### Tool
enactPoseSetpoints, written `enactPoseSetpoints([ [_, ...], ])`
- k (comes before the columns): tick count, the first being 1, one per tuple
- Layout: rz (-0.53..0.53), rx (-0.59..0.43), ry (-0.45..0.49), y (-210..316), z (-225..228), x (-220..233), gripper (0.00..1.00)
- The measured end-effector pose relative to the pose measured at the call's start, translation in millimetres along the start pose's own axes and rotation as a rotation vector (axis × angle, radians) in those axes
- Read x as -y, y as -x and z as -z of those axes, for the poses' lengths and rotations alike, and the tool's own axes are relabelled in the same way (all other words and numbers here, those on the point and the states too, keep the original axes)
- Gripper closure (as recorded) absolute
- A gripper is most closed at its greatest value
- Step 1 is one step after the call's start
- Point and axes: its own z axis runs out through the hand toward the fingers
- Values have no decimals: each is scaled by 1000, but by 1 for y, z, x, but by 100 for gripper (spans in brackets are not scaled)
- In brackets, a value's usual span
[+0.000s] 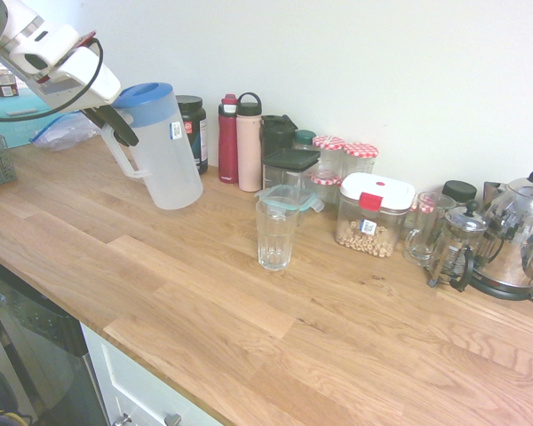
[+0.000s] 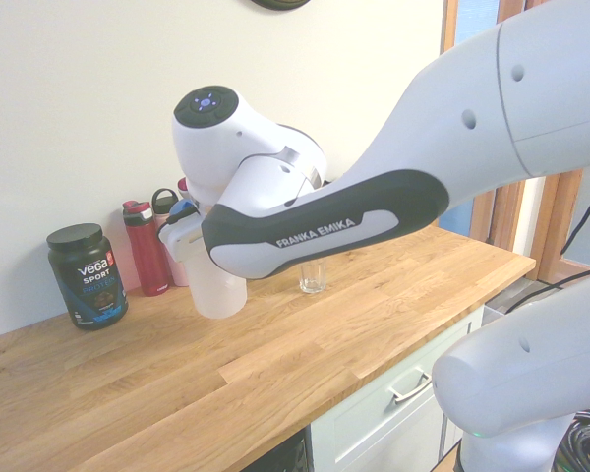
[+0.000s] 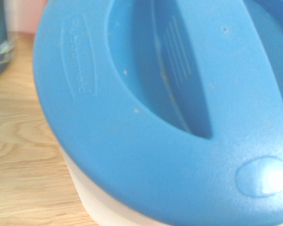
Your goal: Pour me some water
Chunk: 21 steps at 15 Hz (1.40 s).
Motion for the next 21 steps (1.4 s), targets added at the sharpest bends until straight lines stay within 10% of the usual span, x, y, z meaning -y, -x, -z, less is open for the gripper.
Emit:
enactPoseSetpoints([
  [11,-34,194,-3,13,-41,3,100],
  [12,-24,189,-5,14,-41,3,0],
  [21,-14,236,32,28,-48,1,0],
])
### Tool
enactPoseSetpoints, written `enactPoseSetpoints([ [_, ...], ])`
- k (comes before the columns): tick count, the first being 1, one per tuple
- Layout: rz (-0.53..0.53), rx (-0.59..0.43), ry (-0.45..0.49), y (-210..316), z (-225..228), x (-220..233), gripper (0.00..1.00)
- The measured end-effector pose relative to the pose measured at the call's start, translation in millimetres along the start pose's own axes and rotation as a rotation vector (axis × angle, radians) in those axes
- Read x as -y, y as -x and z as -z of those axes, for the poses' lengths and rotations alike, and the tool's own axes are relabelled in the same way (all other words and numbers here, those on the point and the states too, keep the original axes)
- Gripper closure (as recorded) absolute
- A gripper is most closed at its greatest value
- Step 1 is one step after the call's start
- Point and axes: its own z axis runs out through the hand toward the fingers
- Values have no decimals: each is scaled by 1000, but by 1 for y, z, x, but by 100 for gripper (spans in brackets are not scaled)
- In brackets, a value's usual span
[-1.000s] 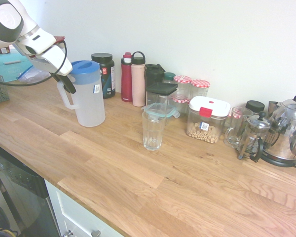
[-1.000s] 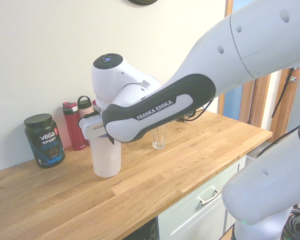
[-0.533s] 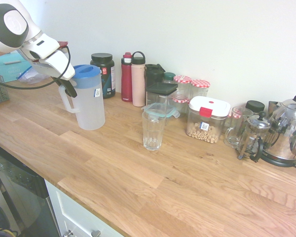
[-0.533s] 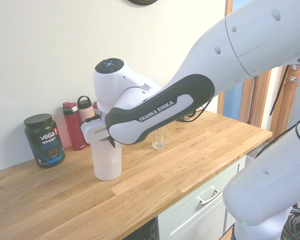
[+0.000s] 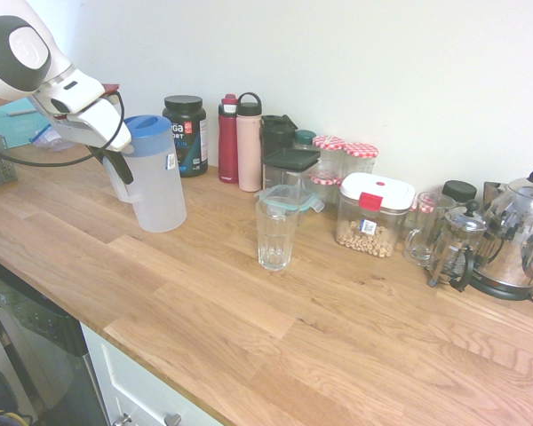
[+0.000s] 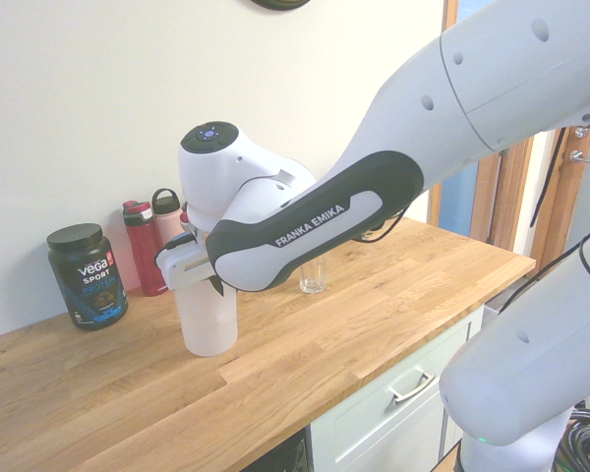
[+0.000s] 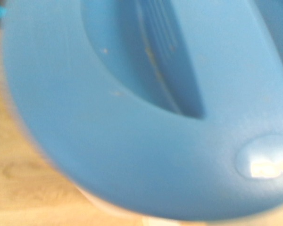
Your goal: Pour me some water
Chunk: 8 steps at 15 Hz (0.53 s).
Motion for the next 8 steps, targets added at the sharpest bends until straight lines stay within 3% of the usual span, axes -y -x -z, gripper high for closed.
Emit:
enactPoseSetpoints([
  [5,3,111,24,-13,23,-4,0],
  [8,81,217,43,-8,66,-21,0],
])
